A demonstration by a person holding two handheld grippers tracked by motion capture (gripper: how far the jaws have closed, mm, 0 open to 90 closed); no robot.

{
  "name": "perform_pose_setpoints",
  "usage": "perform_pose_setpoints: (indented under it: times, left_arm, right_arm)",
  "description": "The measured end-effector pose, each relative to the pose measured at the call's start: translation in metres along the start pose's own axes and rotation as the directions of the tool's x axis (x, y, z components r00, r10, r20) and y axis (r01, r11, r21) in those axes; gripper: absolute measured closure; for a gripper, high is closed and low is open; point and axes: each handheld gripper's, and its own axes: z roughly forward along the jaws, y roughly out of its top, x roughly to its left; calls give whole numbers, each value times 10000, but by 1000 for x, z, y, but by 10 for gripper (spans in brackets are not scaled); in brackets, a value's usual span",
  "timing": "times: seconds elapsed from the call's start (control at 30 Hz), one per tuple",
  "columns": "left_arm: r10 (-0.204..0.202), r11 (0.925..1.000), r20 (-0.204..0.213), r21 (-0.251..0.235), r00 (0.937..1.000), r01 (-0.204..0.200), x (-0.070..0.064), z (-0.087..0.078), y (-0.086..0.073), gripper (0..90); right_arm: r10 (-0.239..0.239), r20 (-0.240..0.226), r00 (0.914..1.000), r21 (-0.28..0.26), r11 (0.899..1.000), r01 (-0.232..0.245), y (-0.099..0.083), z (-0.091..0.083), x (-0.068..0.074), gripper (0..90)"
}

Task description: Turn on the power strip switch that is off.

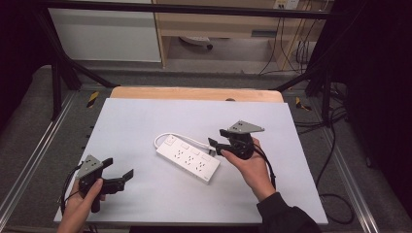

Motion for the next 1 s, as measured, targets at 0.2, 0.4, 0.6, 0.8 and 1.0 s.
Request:
perform_pose_setpoints:
  times: [0.2,0.4,0.6,0.8,1.0]
  left_arm:
    - [-11,10000,12,26,10000,11,0,0,0,70]
    - [48,9999,-18,90,10000,-48,-1,0,-1,69]
    - [86,9999,-31,127,10000,-86,-1,1,-1,70]
    - [92,9999,-22,137,10000,-92,-1,1,-1,70]
    - [109,9999,-14,133,9999,-109,-1,1,-1,70]
  right_arm:
    - [-139,-197,9997,134,9998,142,-2,7,5,556]
    - [-215,-317,9993,239,9995,223,-5,13,8,615]
    - [-208,-426,9989,327,9992,222,-8,19,11,632]
    - [-149,-583,9982,404,9990,173,-13,25,12,685]
    - [-89,-691,9976,452,9989,121,-20,29,13,731]
